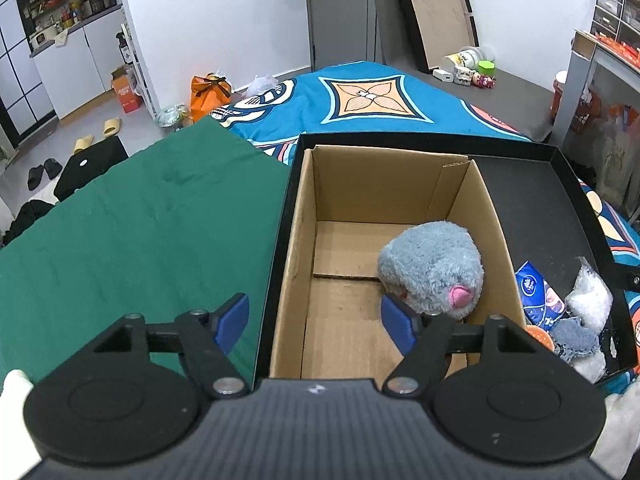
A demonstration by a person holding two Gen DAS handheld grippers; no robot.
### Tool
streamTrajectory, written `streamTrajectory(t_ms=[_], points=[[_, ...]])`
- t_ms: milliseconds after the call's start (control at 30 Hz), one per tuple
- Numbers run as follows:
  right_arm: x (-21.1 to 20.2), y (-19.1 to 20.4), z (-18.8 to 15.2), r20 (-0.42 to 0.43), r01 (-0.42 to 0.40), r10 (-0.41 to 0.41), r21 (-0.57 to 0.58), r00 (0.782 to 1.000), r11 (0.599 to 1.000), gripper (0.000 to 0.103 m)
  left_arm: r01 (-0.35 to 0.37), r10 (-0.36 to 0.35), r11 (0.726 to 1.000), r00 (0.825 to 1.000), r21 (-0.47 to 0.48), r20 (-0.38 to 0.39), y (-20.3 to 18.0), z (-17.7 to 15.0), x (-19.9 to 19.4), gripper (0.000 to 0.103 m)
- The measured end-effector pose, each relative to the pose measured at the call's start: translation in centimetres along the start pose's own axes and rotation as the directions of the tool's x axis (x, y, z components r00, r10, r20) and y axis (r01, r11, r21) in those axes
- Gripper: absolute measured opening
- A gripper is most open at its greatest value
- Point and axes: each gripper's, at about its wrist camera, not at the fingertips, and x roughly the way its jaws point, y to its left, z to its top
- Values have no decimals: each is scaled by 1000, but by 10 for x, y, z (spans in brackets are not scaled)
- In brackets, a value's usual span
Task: Organize soft objects
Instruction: 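Grasp the bag of white packing foam with the right gripper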
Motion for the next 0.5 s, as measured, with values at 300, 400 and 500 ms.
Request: streamTrajectory(t_ms=[300,400,500], points=[[29,-35,-2,-68,78,-74,66,995,995,57,-7,7,1000,1000,27,-11,-9,1,4,72],[38,-41,-5,-106,73,-64,89,992,993,49,-11,11,1000,1000,28,-14,-10,2,5,72],[49,-41,-10,-131,83,-73,71,989,994,49,-13,13,1000,1000,28,-17,-11,3,6,72]])
